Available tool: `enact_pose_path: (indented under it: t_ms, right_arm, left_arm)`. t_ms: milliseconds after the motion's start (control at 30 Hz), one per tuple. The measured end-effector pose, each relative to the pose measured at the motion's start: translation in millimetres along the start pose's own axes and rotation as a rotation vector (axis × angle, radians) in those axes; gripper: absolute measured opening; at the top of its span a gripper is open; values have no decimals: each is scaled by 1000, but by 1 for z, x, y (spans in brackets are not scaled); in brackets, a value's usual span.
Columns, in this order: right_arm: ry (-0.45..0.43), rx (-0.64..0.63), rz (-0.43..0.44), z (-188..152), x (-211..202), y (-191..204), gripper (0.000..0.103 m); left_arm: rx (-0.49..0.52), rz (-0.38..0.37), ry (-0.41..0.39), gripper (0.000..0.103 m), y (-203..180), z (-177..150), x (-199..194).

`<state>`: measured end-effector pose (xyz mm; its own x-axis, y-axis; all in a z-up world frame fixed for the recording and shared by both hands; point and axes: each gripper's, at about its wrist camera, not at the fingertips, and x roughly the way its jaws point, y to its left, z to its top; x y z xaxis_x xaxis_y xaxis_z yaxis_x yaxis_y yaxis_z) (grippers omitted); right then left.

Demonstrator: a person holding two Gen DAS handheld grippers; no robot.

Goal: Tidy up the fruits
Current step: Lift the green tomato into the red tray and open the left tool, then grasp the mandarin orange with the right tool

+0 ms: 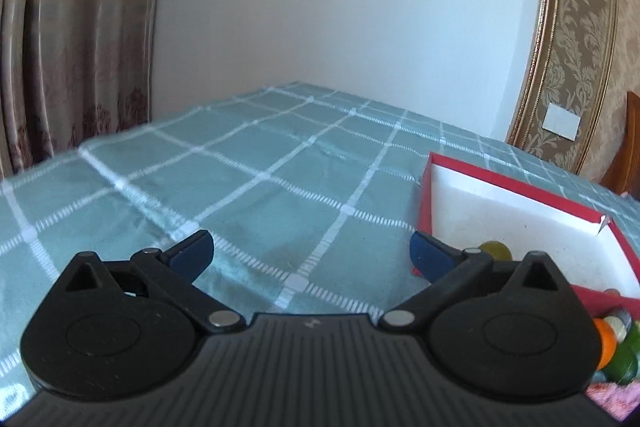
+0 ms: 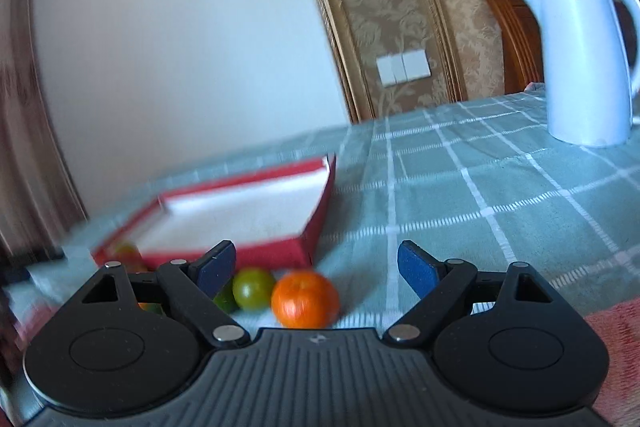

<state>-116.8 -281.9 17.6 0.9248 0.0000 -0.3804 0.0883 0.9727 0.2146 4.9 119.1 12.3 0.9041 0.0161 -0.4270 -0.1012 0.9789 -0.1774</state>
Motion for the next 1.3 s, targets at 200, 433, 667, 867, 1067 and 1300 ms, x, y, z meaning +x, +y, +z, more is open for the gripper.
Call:
enact_pose_path:
  t_ms: [200, 433, 667, 867, 1067, 1300]
  right_arm:
    - [118, -159, -9, 0, 18, 17, 70]
    - [192, -163, 9, 2, 34, 10, 57]
    - [227, -169, 28, 1, 40, 12, 44]
    - [184, -147, 38, 4, 31, 11, 43]
    - [104, -136, 65, 24, 28, 23, 43]
    - [89, -158, 63, 44, 67, 44, 43]
  left_arm:
    - [12, -11, 34, 103, -1, 1, 5]
    - [24, -9, 48, 103, -4, 0, 6]
    - [16, -3, 54, 103, -3, 0, 8]
    - [11, 0, 53, 103, -2, 0, 8]
    - [15, 3, 54, 103, -2, -1, 7]
    - [8, 2, 53, 103, -1, -1, 7]
